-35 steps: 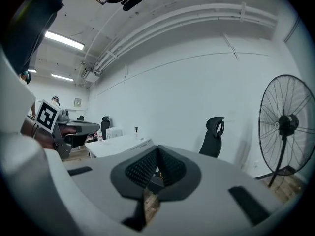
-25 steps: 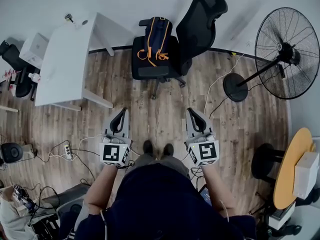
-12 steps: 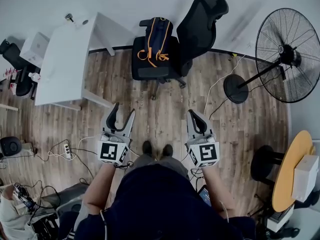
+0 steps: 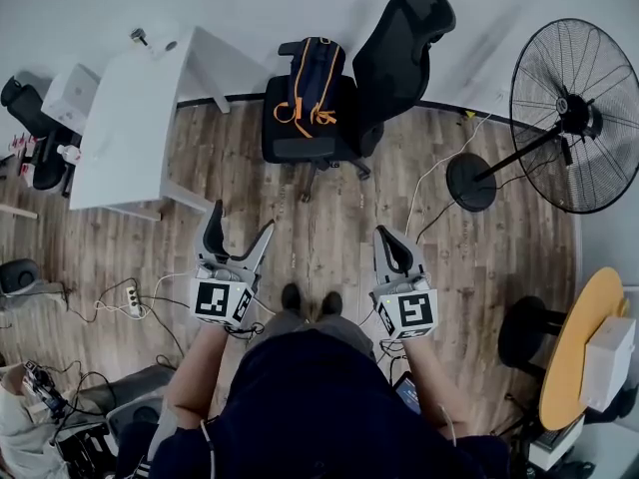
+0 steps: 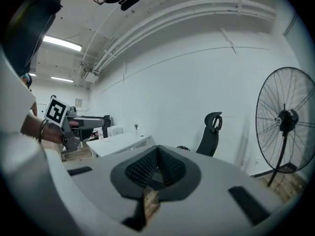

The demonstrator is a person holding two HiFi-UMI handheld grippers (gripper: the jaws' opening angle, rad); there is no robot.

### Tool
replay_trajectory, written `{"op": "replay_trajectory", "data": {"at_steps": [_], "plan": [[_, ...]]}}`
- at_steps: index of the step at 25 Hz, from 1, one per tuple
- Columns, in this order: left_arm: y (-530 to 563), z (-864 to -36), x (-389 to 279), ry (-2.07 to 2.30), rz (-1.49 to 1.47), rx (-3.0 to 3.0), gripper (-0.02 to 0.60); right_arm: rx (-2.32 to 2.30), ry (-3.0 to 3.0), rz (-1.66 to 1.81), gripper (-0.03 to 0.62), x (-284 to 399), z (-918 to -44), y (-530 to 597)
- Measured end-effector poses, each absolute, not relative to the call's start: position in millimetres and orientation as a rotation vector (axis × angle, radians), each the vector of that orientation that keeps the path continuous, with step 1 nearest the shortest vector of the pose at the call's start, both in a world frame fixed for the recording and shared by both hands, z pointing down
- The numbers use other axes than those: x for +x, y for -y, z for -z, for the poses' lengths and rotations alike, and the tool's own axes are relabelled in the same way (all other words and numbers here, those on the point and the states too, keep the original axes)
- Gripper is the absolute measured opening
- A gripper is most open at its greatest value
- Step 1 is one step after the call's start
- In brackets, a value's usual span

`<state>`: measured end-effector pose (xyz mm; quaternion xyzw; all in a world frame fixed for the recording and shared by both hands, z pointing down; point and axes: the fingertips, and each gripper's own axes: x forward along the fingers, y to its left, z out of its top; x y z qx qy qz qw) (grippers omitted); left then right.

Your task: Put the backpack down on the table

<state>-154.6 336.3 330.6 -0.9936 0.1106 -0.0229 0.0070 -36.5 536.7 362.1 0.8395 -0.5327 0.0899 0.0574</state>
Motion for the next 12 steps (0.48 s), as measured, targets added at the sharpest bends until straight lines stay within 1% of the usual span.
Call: {"op": "replay_trajectory", "data": {"at_steps": [12], "plan": [[-336, -323, -121, -0.41, 0.04, -3.062, 0.411, 2.492, 1.705, -0.254, -0.002, -16, -366, -552]]}}
